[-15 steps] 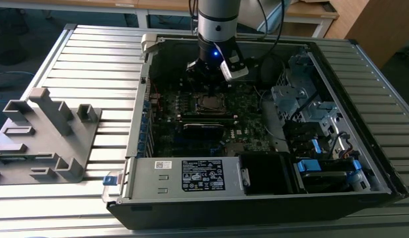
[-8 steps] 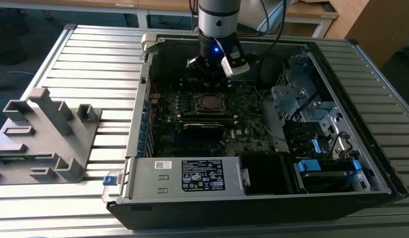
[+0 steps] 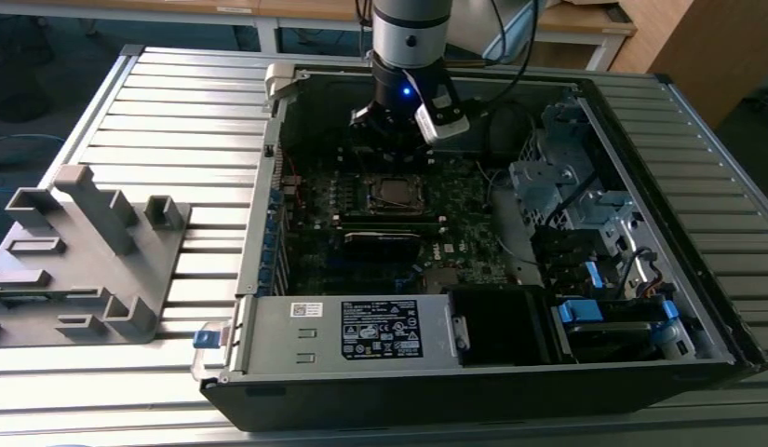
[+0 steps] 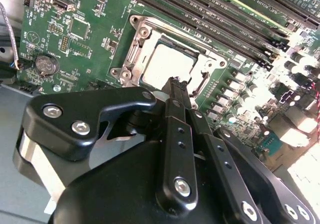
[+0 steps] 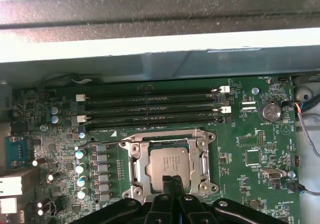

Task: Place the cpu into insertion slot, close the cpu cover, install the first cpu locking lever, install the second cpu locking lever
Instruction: 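Install the first cpu locking lever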

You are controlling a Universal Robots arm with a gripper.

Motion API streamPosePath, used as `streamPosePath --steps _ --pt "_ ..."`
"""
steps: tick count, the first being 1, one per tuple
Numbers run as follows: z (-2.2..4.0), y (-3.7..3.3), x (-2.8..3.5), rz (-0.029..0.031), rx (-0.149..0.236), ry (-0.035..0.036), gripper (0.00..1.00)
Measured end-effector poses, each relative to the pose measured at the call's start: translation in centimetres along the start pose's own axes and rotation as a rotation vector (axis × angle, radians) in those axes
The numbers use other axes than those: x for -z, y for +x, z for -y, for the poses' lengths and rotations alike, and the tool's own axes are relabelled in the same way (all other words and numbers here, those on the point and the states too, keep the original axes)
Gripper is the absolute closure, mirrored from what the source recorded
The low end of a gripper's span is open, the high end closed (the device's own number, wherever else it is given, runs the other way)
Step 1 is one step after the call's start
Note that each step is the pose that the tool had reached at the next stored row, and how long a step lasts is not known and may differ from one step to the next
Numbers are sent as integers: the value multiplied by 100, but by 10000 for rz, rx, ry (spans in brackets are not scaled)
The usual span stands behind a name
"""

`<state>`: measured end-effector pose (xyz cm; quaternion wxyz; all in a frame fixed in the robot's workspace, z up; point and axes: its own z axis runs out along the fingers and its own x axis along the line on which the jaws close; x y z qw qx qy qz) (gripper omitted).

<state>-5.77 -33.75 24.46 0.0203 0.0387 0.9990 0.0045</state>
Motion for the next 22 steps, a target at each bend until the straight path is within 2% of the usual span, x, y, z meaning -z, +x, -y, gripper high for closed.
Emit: streamPosePath --steps 1,5,10,15,22 --pt "0 -1 0 -33 1 3 90" --pt "0 -3 -1 -325 -3 27 90" --pt "0 -3 1 -346 -3 28 90" --pt "-1 -6 59 -354 -4 28 90" --pt "-1 -6 59 -354 -3 28 90"
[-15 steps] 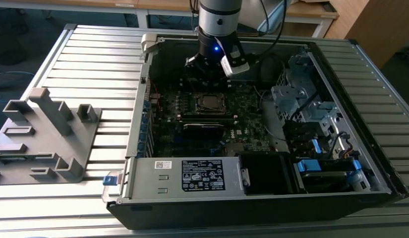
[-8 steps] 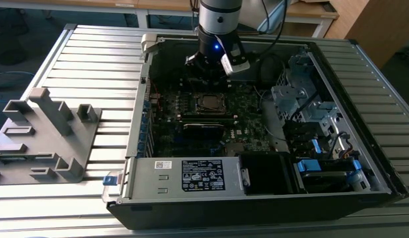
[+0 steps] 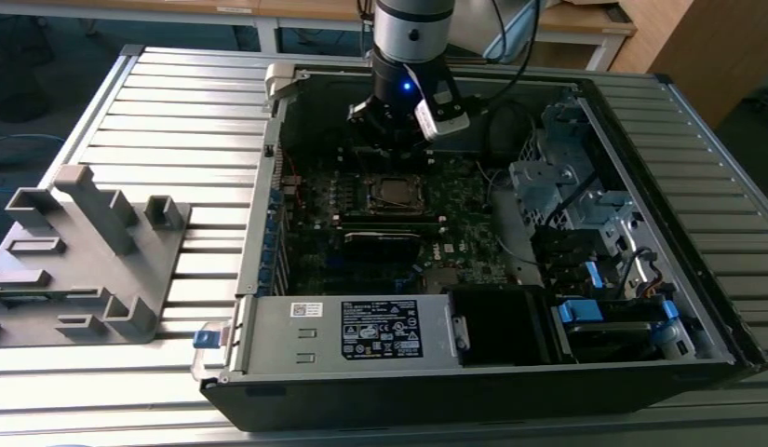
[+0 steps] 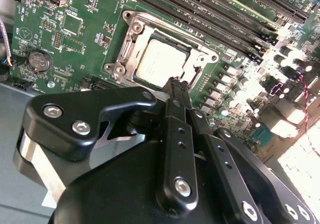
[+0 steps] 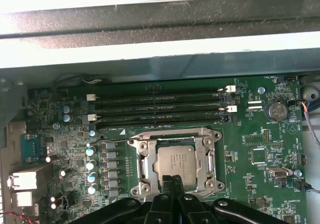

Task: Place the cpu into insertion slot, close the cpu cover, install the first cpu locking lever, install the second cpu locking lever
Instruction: 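Install the first cpu locking lever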

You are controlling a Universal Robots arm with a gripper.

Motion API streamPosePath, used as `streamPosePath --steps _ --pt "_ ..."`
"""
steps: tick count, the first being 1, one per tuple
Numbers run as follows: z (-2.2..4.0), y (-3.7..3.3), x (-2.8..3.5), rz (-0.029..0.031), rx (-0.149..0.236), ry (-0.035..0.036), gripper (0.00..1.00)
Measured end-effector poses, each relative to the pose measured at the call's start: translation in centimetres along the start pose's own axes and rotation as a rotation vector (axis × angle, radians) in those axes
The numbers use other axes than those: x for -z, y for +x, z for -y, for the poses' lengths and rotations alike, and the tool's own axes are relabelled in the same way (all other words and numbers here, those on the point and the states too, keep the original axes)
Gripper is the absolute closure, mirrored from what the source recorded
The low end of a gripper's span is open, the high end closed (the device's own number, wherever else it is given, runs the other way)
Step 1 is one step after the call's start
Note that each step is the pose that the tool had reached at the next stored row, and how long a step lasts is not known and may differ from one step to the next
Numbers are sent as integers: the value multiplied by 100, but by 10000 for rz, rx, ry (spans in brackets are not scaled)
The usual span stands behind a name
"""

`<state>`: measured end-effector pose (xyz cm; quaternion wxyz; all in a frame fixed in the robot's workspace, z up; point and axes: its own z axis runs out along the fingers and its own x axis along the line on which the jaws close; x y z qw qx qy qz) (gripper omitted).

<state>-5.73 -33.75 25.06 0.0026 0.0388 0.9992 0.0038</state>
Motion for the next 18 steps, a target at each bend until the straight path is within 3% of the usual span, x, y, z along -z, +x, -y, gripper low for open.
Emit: streamPosePath --steps 4,11,18 --pt "3 34 0 17 2 0 90" --pt "17 218 0 180 1 -14 90" --pt "23 297 0 275 2 -22 90"
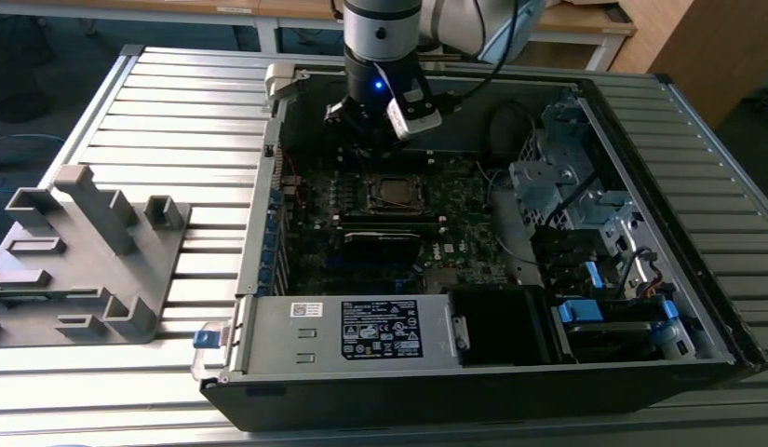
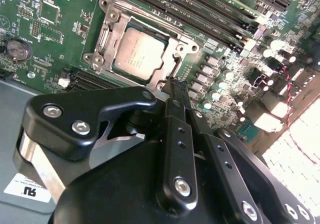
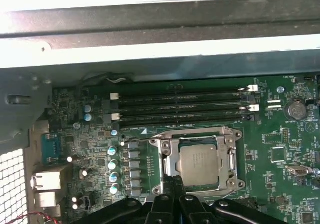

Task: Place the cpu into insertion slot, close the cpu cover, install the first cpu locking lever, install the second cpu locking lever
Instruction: 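Install the first cpu locking lever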

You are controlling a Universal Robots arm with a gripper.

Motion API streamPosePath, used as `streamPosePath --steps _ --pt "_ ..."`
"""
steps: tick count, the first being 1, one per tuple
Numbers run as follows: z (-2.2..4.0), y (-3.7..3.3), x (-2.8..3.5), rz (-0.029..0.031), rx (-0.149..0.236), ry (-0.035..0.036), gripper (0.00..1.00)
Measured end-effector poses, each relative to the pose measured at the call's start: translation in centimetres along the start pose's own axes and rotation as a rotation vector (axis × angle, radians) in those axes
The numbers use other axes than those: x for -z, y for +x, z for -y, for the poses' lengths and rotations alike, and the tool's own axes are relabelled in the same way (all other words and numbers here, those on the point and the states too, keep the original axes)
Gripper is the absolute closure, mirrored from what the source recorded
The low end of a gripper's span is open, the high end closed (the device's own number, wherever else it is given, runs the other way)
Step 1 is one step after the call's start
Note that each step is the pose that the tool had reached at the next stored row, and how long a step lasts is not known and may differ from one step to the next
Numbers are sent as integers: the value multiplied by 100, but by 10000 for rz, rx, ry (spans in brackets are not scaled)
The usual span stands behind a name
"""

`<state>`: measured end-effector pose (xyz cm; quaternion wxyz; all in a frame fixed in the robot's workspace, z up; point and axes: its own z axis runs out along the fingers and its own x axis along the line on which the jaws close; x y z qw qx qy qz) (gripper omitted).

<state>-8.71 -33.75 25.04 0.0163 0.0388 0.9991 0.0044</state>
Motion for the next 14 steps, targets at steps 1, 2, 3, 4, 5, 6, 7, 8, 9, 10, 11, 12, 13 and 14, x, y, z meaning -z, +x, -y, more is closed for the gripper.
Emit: streamPosePath --steps 1,2,3,4,5,6,7,8,9,10,11,12,13,14 --pt "0 0 0 1 1 -1 90" --pt "1 0 4 1 1 1 90" --pt "1 0 10 0 1 0 90" --pt "1 0 17 0 1 -3 90" --pt "0 0 25 1 0 -6 90" --pt "0 0 32 0 0 -7 90" --pt "0 0 33 1 0 -8 90" --pt "0 0 33 1 0 -8 90" --pt "0 -1 33 2 0 -9 90" --pt "0 -1 33 1 0 -9 90" --pt "0 -1 34 1 0 -8 90" --pt "0 -1 34 0 0 -7 90" --pt "0 3 34 0 0 -7 90" --pt "2 11 35 2 0 -6 90"
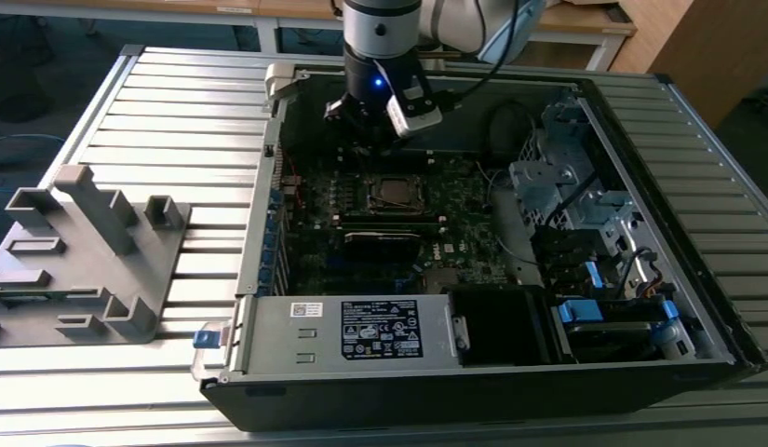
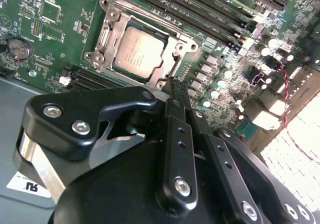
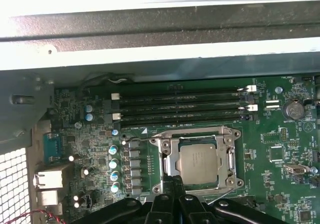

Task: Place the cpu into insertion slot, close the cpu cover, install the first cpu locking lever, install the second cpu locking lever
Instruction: 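Install the first cpu locking lever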

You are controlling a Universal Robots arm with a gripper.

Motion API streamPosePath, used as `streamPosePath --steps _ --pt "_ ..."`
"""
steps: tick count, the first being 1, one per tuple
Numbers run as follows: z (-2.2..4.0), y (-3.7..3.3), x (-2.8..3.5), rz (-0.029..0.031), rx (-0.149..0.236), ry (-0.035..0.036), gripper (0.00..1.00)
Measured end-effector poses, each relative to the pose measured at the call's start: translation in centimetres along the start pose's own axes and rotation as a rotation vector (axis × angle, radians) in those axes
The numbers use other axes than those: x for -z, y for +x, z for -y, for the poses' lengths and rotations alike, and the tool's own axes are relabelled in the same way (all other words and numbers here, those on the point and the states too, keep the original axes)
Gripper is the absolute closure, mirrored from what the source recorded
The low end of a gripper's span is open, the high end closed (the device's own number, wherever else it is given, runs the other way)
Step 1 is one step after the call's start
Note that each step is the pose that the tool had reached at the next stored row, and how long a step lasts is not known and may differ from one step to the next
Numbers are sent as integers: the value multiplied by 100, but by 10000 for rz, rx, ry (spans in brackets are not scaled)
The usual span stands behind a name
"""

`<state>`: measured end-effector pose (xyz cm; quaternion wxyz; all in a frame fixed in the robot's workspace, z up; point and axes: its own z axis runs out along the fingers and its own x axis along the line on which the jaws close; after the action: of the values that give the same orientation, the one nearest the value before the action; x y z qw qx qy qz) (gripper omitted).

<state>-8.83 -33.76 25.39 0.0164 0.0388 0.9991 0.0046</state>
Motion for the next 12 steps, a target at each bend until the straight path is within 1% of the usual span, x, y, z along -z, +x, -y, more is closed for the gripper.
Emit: streamPosePath --steps 3,9,10,12 --pt "5 65 0 37 2 -4 90" --pt "18 232 2 152 0 -14 90" --pt "19 245 2 159 0 -14 90" --pt "19 249 2 162 2 -15 90"
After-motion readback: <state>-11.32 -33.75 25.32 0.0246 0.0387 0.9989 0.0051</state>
